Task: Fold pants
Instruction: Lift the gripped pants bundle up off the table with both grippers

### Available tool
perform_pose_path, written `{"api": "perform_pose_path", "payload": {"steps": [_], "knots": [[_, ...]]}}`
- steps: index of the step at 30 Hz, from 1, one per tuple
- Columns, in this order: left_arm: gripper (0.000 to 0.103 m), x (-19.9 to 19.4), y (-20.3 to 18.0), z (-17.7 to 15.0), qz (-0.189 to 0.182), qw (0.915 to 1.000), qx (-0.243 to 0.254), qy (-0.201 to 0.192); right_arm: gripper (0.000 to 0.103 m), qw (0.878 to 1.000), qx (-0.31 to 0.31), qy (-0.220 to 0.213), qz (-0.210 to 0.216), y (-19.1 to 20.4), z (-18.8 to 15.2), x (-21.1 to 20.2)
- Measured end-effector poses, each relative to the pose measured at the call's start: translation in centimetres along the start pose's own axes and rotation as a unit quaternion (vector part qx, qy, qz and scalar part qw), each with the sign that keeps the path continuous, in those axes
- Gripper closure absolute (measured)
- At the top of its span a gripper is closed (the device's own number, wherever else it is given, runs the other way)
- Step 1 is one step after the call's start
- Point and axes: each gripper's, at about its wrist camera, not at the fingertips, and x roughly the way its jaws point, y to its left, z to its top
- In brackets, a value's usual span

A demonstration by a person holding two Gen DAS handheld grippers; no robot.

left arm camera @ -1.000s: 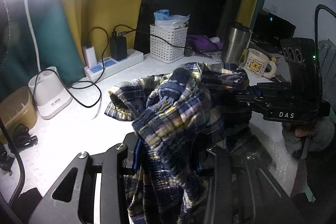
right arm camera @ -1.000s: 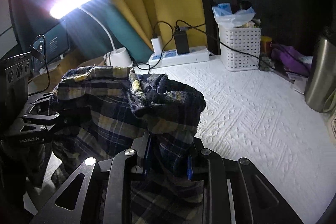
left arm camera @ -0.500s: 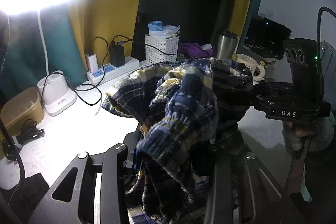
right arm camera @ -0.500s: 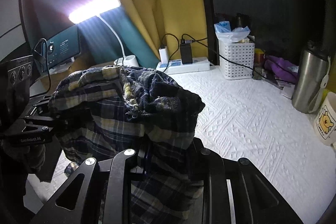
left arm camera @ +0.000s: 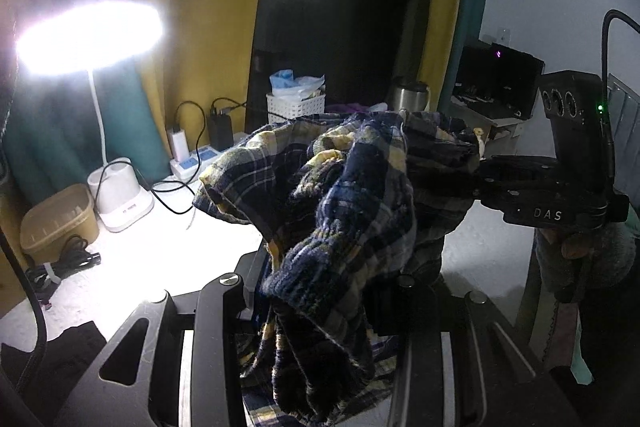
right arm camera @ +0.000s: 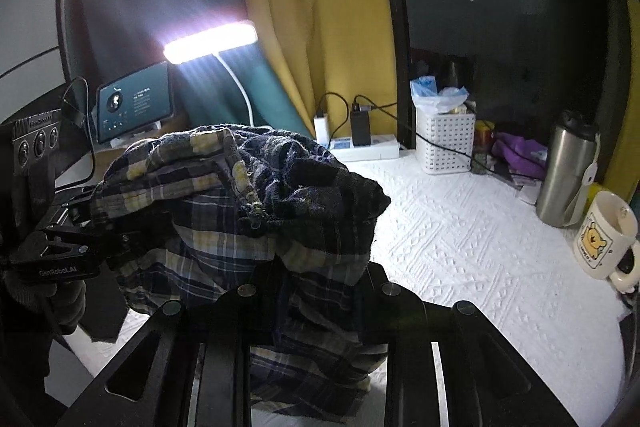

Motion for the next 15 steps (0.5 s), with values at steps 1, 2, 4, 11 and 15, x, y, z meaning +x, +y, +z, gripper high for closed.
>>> {"api": "perform_pose_path", "payload": {"steps": [1,2,4,11,15], "knots": [[0.067,-0.4,-0.3,0.0,0.0,1.0,0.001,-0.002,0.077,1.0,-0.002,-0.003,-0.001,0.2,0.0,-0.4],[0.067,-0.8,-0.5,0.0,0.001,1.0,0.003,-0.005,0.077,1.0,-0.004,-0.006,-0.001,0.4,0.1,-0.9],[0.067,-1.7,-0.9,0.1,0.003,0.9999,0.005,-0.011,0.077,1.0,-0.008,-0.012,-0.002,0.8,0.1,-1.8],[0.067,-4.9,-1.9,0.5,0.011,0.999,0.014,-0.04,0.078,0.999,-0.025,-0.046,-0.005,2.7,0.8,-5.6],[0.067,-6.9,-2.5,0.5,0.017,0.9979,0.024,-0.058,0.078,0.997,-0.036,-0.064,-0.004,3.8,1.1,-7.5]]}}
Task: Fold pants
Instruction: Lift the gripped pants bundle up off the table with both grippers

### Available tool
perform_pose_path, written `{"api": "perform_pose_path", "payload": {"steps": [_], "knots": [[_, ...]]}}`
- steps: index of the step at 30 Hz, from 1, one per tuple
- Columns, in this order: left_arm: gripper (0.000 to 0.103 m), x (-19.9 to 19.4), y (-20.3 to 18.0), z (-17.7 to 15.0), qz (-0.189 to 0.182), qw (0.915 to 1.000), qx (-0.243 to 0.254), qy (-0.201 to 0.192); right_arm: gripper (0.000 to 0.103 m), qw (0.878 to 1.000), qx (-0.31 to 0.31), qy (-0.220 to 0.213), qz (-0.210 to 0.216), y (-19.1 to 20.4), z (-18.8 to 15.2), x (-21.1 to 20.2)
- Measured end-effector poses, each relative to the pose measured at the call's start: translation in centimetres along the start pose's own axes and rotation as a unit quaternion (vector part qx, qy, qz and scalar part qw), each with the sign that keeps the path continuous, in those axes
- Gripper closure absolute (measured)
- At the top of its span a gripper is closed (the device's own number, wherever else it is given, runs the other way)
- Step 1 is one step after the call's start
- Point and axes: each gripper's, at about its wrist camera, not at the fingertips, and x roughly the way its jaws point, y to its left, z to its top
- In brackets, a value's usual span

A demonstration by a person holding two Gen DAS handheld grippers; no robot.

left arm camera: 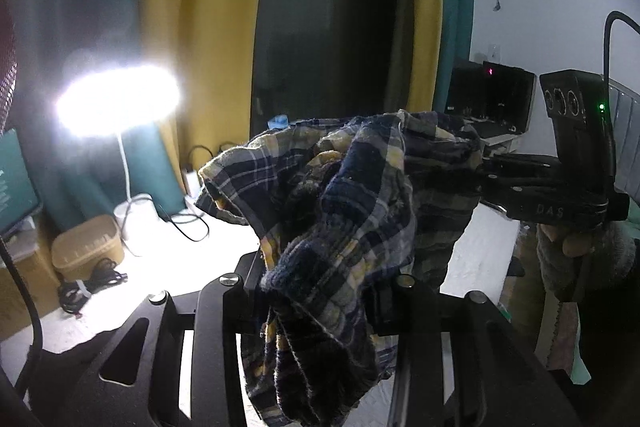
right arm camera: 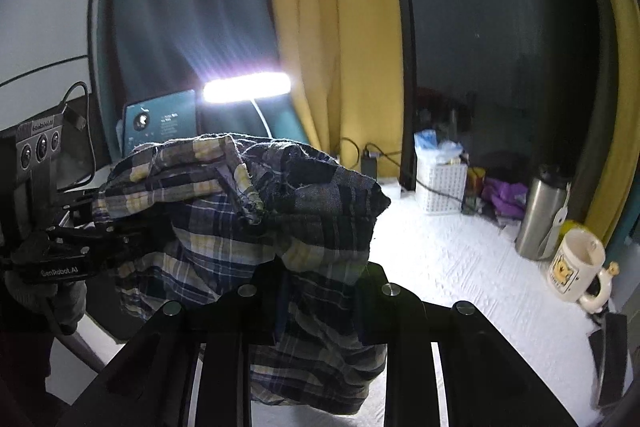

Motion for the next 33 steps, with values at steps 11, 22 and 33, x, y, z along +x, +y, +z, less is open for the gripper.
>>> {"api": "perform_pose_path", "payload": {"steps": [11,22,33], "knots": [[0.067,-5.1,0.3,-0.2,0.029,0.9988,0.007,-0.038,0.083,0.998,-0.044,-0.038,0.022,4.0,1.8,-3.0],[0.067,-10.1,1.1,-1.2,0.064,0.9957,0.006,-0.066,0.083,0.994,-0.079,-0.048,0.051,8.7,2.8,-3.6],[0.067,-13.1,3.0,-3.2,0.099,0.993,-0.012,-0.063,0.083,0.991,-0.095,-0.034,0.092,13.1,2.7,-1.7]]}}
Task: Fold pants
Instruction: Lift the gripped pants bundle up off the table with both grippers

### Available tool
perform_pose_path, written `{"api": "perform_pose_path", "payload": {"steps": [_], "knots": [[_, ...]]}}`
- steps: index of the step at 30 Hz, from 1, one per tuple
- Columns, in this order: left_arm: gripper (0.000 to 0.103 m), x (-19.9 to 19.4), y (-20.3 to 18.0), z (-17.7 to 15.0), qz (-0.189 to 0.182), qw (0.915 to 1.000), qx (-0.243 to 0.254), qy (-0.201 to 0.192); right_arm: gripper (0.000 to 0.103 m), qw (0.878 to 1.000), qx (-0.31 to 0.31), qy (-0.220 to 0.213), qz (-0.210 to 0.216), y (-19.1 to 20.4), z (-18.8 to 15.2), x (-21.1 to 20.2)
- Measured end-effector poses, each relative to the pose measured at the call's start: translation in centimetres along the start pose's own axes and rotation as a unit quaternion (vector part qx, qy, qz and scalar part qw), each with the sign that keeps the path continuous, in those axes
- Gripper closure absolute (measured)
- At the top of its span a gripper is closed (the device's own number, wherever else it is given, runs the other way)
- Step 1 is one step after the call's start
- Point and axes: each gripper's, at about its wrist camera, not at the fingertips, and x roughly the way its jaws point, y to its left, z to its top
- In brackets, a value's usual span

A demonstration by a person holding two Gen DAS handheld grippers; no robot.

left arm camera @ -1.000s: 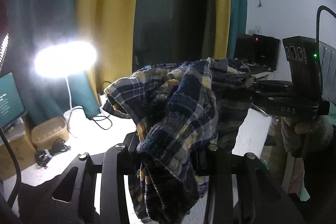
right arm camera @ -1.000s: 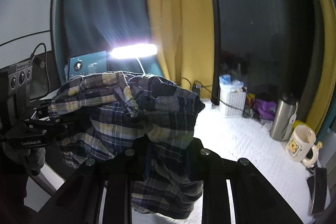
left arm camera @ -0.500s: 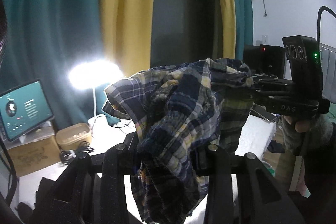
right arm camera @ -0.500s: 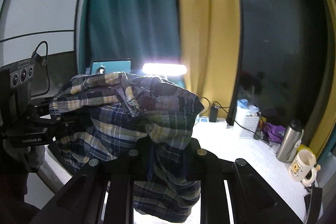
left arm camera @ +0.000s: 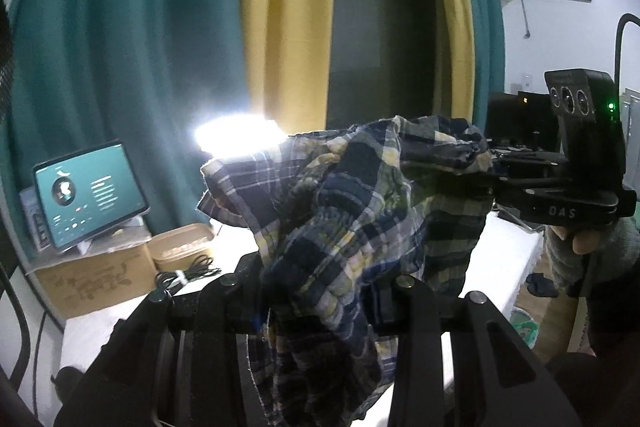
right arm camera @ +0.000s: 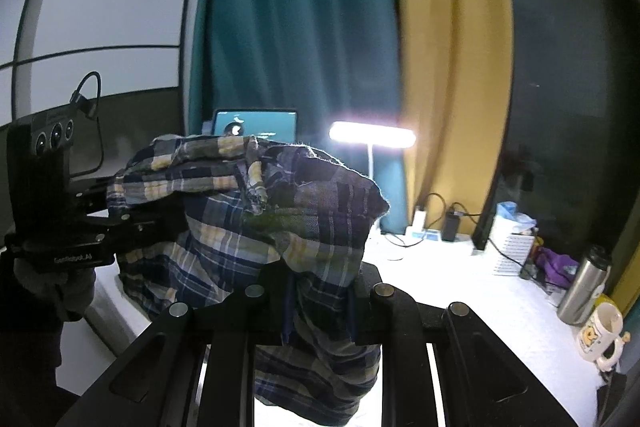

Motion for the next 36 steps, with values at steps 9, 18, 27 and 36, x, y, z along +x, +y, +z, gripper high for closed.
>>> {"api": "perform_pose_path", "payload": {"steps": [9,18,27,36], "knots": [[0.067,-1.5,1.7,-1.6,0.033,0.9992,-0.015,0.015,0.083,0.999,-0.01,0.013,0.032,2.7,-0.3,1.8],[0.067,-1.5,2.9,-2.6,0.045,0.9983,-0.025,0.029,0.083,0.998,-0.002,0.032,0.048,3.5,-1.2,3.9],[0.067,0.7,4.4,-3.7,0.051,0.9959,-0.043,0.061,0.083,0.996,0.015,0.057,0.062,3.0,-2.2,7.8],[0.067,3.5,6.6,-4.5,0.051,0.9926,-0.054,0.095,0.083,0.993,0.039,0.081,0.075,1.5,-3.0,11.8]]}}
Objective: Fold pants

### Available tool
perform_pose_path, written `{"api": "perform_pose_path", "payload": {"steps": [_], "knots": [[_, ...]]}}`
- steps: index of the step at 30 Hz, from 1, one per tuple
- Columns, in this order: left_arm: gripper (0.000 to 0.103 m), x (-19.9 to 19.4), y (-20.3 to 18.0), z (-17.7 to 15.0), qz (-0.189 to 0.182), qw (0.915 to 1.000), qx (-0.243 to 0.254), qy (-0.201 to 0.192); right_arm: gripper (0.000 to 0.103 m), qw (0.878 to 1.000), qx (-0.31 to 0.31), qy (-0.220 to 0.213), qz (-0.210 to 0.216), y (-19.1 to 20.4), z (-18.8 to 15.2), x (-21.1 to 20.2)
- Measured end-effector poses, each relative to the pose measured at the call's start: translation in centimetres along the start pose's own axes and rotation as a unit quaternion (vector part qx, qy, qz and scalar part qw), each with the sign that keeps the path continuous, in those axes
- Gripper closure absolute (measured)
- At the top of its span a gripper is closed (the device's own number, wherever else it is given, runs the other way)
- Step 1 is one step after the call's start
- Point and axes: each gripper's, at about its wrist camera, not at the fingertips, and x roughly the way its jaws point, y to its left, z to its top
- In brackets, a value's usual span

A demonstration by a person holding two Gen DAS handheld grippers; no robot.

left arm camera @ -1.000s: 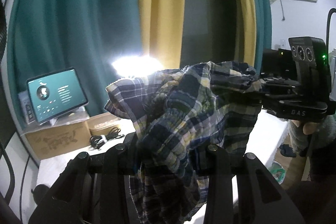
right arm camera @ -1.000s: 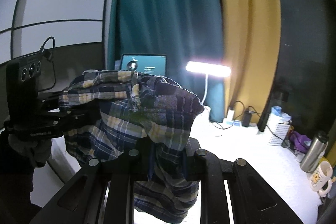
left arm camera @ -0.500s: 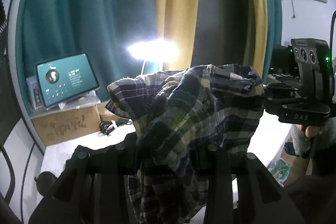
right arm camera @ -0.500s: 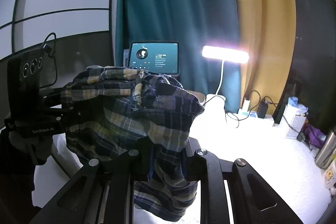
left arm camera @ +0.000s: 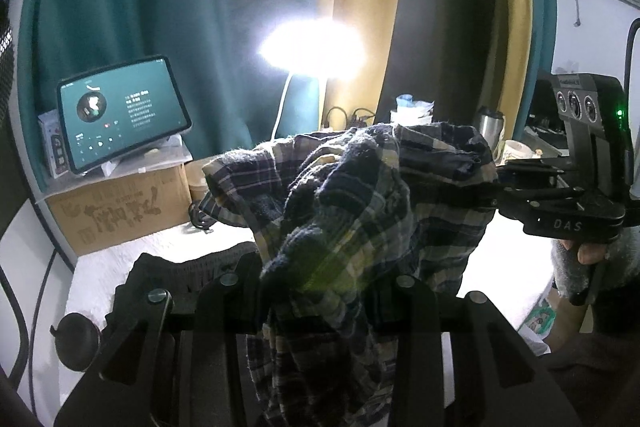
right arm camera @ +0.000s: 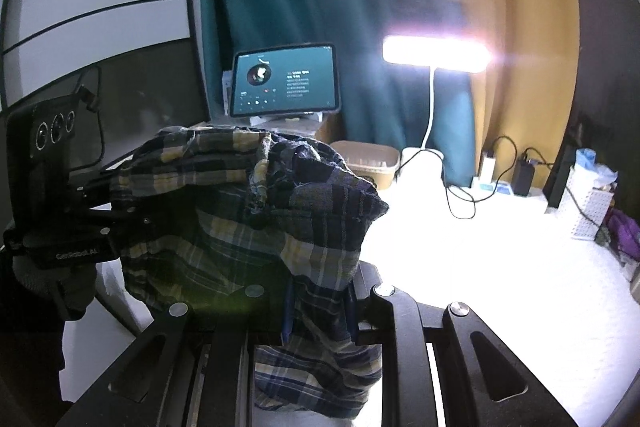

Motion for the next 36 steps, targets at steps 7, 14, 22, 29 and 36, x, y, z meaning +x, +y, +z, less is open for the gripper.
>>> {"api": "perform_pose_path", "payload": {"steps": [7,14,22,29,36], "knots": [[0.067,2.6,1.4,0.1,-0.005,0.9998,-0.008,0.017,0.083,1.0,0.015,0.016,0.001,-1.3,0.1,2.6],[0.067,5.1,2.6,0.2,-0.014,0.9991,-0.015,0.036,0.083,0.999,0.031,0.034,-0.002,-3.0,0.0,5.2],[0.067,8.3,3.7,0.1,-0.018,0.9978,-0.022,0.059,0.083,0.997,0.046,0.056,-0.003,-4.5,-0.4,8.3],[0.067,10.8,5.0,-0.3,-0.022,0.9962,-0.031,0.078,0.083,0.996,0.061,0.072,-0.005,-6.1,-0.8,10.9],[0.067,13.2,6.5,-1.3,-0.018,0.994,-0.034,0.103,0.083,0.993,0.07,0.09,-0.002,-7.4,-1.2,13.7]]}}
